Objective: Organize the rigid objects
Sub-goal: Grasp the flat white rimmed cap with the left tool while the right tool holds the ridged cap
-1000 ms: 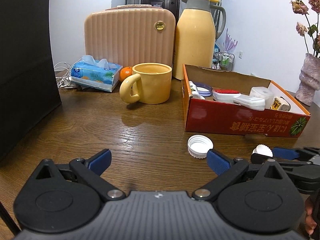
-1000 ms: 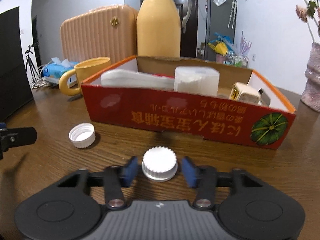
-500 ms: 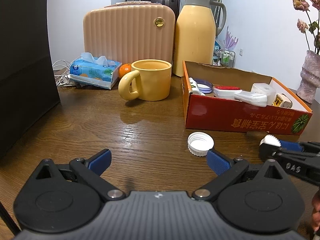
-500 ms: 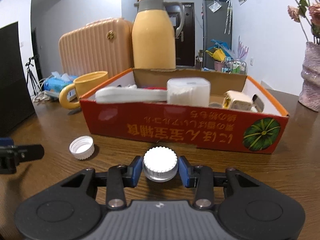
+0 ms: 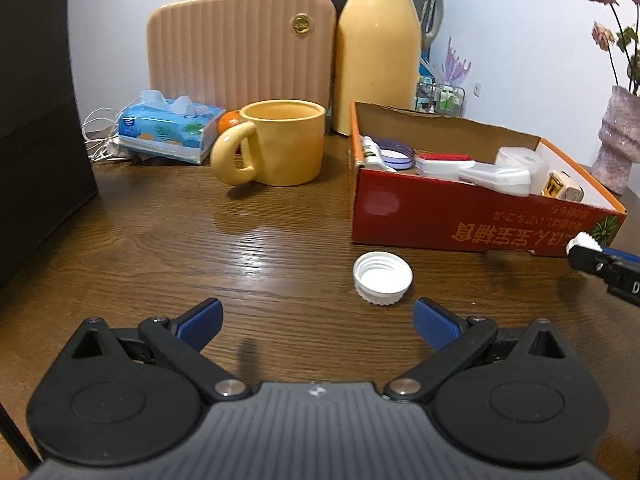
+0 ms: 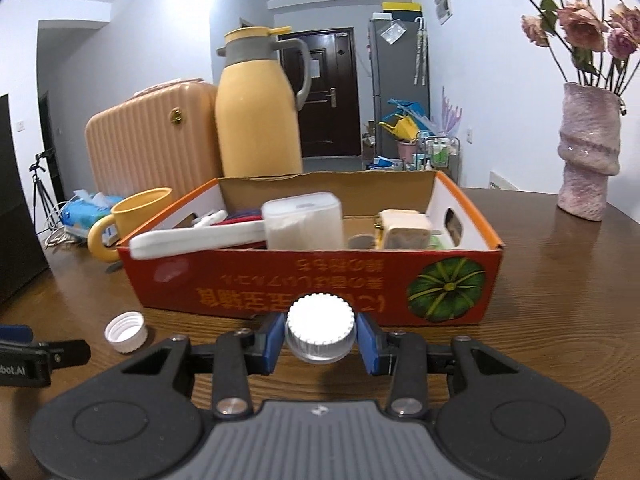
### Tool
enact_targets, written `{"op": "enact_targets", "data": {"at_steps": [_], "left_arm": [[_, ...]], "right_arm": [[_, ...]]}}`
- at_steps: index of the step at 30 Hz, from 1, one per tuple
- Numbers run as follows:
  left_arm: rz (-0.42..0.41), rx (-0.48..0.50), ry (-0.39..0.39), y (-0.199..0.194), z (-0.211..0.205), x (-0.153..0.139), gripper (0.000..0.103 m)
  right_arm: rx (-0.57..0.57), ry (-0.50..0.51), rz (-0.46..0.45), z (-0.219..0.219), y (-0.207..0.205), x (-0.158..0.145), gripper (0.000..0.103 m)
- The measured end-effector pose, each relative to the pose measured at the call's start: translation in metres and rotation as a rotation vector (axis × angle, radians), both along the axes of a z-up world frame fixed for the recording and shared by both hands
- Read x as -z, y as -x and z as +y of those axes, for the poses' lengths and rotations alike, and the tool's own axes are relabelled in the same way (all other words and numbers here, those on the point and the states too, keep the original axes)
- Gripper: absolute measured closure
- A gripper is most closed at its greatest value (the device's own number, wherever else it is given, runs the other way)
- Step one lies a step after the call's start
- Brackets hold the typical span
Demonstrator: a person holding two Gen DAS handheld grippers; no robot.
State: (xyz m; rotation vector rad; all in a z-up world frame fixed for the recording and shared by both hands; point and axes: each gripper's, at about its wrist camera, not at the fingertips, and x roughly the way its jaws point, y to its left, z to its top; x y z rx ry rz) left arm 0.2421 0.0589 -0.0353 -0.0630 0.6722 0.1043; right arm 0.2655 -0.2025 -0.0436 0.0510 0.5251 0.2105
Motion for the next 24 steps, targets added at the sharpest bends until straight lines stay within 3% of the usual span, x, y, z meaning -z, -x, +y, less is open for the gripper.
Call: {"op": "enact_targets", "data": {"at_steps": [11, 20, 24], "left_arm": [[0.01, 0.028, -0.054, -0.025, -0.032, 0.007, 0.0], [0.03, -0.013, -0.052, -0.05, -0.039, 0.012, 0.0], [0.047, -0.014, -0.044, -0.058, -0.039, 0.015, 0.011]], "right_arm": [[0.043, -0.015, -0.012, -0.027, 0.001, 0.0, 0.064], [0.082, -0.023, -0.011, -0.047, -0.004, 0.0, 0.064], [0.088, -0.027, -0.008, -0.05, -0.005, 0.0, 0.064]]}}
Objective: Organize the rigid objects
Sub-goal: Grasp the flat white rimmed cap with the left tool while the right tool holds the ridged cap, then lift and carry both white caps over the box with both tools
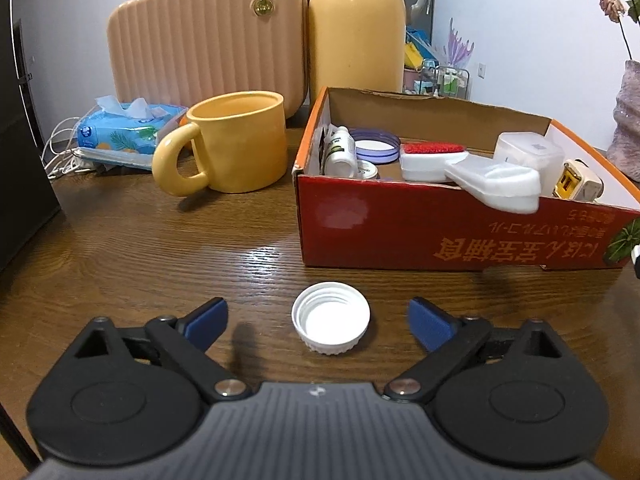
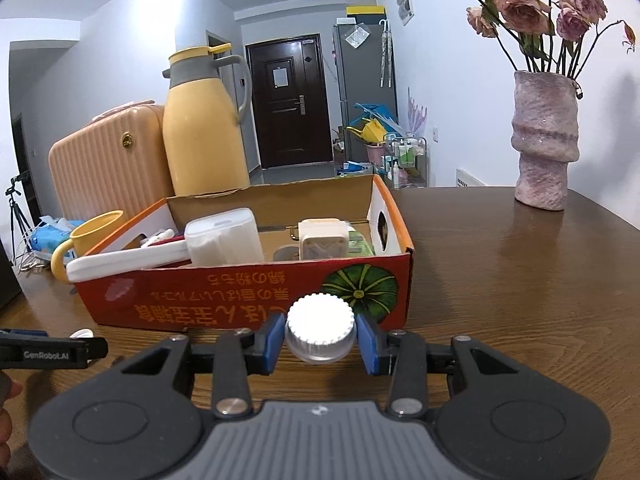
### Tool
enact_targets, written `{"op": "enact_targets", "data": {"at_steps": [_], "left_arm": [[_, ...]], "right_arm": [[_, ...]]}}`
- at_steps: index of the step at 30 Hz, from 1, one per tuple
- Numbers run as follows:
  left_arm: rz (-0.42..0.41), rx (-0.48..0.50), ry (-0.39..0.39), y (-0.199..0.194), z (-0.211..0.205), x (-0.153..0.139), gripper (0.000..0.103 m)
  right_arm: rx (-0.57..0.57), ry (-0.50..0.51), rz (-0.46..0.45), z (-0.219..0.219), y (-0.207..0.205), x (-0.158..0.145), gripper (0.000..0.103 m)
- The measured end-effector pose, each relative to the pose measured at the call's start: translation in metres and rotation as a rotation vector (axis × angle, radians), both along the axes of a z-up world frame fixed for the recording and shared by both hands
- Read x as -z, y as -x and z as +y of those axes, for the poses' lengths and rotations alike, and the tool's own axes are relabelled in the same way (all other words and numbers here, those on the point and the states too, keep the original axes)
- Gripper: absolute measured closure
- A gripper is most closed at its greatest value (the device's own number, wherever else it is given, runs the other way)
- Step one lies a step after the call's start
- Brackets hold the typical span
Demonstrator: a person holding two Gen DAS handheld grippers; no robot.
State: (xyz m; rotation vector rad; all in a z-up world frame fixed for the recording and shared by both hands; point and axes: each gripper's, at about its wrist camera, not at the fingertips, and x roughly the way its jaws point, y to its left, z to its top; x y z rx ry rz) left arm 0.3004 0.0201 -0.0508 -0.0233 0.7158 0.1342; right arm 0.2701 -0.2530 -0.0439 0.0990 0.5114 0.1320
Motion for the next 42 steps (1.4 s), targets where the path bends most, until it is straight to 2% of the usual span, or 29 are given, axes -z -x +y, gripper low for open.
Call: {"op": "enact_targets", "data": {"at_steps": [3, 4, 7, 8, 13, 21, 42], "left_arm": [[0.019, 0.009, 0.013, -0.004, 0.001, 0.003, 0.025], [0.027, 0.016, 0.02, -0.005, 0.002, 0.004, 0.026], [0.013, 0.043, 0.016, -0.002, 0.0, 0.004, 0.049], [0.01, 0.053, 0.019, -0.001, -0.001, 0.003, 0.062], [-0.005, 0.069, 0.02, 0.005, -0.002, 0.001, 0.062], [-0.075, 0.065, 0.004, 0.022, -0.001, -0.011, 0.062], [-0.218, 0.1, 0.042, 0.067, -0.003, -0.049, 0.062]], "right_arm": [[-0.004, 0.001, 0.0, 0.001, 0.0, 0.0, 0.064], [-0.005, 0.003, 0.0, 0.001, 0.0, 0.001, 0.064], [-0.005, 0.004, -0.001, 0.001, 0.001, 0.001, 0.064], [-0.005, 0.004, 0.0, 0.001, 0.001, 0.001, 0.064], [-0.009, 0.007, -0.005, 0.001, 0.002, 0.0, 0.064], [-0.021, 0.006, -0.031, 0.003, 0.007, -0.002, 0.064], [-0.05, -0.013, -0.149, 0.007, 0.028, -0.027, 0.064]]}}
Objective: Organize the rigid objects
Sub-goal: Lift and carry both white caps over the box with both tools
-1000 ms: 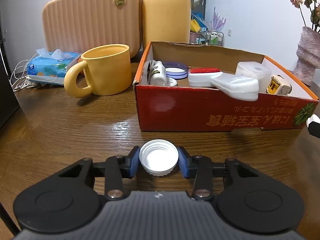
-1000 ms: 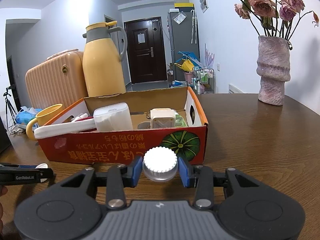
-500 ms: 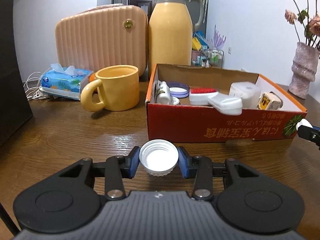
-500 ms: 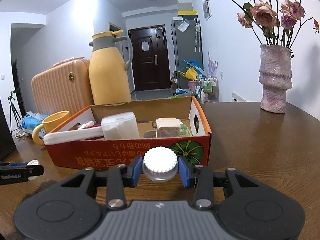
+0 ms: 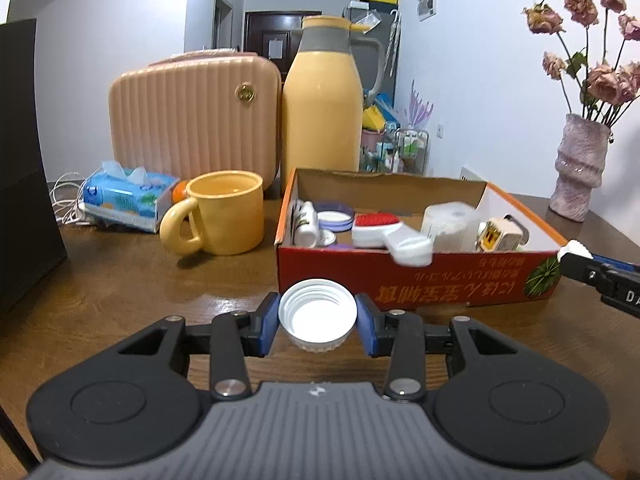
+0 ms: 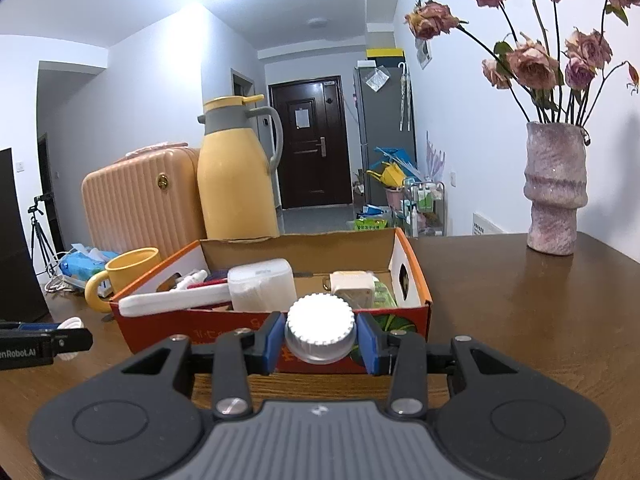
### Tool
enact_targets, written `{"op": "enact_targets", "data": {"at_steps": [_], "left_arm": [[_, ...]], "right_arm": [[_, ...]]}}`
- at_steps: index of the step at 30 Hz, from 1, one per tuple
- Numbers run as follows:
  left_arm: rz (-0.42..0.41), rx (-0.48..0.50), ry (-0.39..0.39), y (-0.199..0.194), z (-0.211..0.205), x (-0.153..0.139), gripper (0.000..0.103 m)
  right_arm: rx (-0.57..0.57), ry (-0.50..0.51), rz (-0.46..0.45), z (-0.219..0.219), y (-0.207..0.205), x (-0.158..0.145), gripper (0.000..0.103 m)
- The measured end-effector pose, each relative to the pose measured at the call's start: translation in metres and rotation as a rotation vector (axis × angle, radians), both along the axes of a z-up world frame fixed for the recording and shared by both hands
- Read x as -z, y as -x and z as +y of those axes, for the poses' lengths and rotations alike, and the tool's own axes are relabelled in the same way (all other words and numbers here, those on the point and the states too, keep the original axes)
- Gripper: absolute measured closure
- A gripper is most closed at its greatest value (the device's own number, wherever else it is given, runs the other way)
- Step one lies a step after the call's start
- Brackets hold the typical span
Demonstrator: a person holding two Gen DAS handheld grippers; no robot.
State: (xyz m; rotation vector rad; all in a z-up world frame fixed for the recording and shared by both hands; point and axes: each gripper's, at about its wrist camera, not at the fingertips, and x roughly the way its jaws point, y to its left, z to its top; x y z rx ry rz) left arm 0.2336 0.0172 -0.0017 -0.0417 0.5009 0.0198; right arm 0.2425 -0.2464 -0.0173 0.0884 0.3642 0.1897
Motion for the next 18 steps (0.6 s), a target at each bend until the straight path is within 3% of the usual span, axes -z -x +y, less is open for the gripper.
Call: {"op": "enact_targets", "data": {"at_steps": [18], "left_arm": [[-0.087, 0.023, 0.025, -0.024, -0.021, -0.037, 0.062]], "right_arm": [[-0.012, 0.03, -0.062, 0.011, -0.013, -0.019, 0.064]]}}
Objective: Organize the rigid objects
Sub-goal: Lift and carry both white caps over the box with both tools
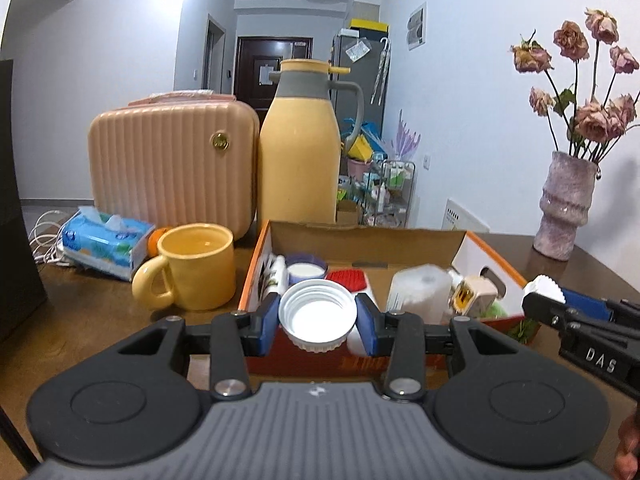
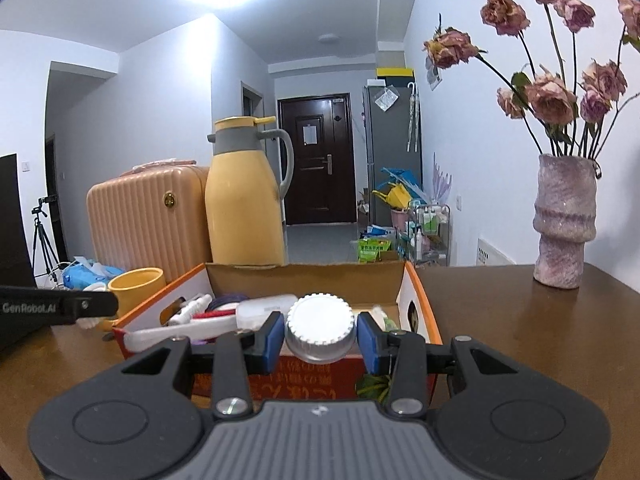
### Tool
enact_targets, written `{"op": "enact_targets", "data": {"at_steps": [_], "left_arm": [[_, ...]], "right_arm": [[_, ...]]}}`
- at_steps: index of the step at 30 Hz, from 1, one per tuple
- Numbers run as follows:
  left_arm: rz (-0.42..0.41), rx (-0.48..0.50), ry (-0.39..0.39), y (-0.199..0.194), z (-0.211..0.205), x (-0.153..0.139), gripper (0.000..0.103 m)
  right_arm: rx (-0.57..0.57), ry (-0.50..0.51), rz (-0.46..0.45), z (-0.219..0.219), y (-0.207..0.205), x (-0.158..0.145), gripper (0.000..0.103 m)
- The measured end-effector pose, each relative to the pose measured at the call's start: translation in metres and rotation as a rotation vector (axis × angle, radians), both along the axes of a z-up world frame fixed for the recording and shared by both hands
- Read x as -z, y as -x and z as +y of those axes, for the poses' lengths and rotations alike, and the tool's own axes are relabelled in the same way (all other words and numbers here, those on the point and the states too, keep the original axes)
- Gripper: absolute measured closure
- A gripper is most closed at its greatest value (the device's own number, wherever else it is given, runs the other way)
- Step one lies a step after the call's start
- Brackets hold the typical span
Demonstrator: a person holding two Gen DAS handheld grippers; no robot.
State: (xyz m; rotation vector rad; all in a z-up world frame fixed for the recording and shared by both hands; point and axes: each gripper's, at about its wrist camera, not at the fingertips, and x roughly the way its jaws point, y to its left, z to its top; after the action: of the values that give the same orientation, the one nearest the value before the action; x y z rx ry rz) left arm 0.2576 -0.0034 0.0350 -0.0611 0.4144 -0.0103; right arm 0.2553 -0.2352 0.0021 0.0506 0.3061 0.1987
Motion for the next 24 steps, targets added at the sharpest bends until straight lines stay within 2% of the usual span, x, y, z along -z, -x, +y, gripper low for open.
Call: {"op": "enact_targets", "data": {"at_steps": [7, 24], "left_arm": [[-0.033, -0.006, 0.006, -0.018, -0.008, -0.009, 0.062], [-0.04, -0.019, 0.002, -0.077, -0.019, -0.009, 0.062]], "right_arm": [[0.002, 0.013, -0.028, 0.007, -0.016, -0.008, 0.064], [0.04, -0.024, -0.023, 0.008, -0.075, -0.006, 0.064]]}}
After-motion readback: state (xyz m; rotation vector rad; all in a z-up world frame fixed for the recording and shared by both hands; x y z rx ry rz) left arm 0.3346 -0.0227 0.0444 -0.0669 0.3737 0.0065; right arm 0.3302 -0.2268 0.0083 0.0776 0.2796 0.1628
